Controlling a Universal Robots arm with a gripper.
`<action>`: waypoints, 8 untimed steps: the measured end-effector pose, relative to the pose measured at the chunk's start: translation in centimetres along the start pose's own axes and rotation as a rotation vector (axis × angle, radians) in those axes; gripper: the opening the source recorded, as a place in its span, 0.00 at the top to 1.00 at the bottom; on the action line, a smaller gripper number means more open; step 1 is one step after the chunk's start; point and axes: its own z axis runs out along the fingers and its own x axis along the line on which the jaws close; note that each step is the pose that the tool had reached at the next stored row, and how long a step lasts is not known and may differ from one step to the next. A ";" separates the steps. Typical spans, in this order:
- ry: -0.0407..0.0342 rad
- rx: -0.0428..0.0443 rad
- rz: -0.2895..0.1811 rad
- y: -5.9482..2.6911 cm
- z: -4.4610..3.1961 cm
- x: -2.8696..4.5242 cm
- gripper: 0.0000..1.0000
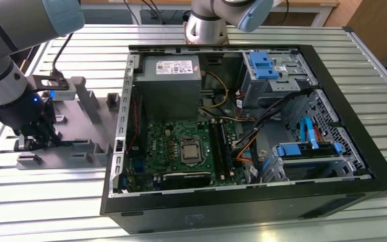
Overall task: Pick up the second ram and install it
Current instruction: 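Pick up the second ram and move it above second insertion slot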
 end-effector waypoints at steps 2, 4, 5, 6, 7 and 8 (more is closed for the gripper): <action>0.0000 0.0000 0.000 0.00 0.00 0.00 0.80; -0.0001 0.0000 0.000 0.00 0.00 0.00 0.86; -0.0001 0.0000 0.000 0.00 0.00 0.00 0.86; -0.0001 0.0000 0.000 0.00 0.00 0.00 0.86; -0.0001 0.0000 0.000 0.00 0.00 0.00 0.86; -0.0001 0.0000 0.000 0.00 0.00 0.00 0.86</action>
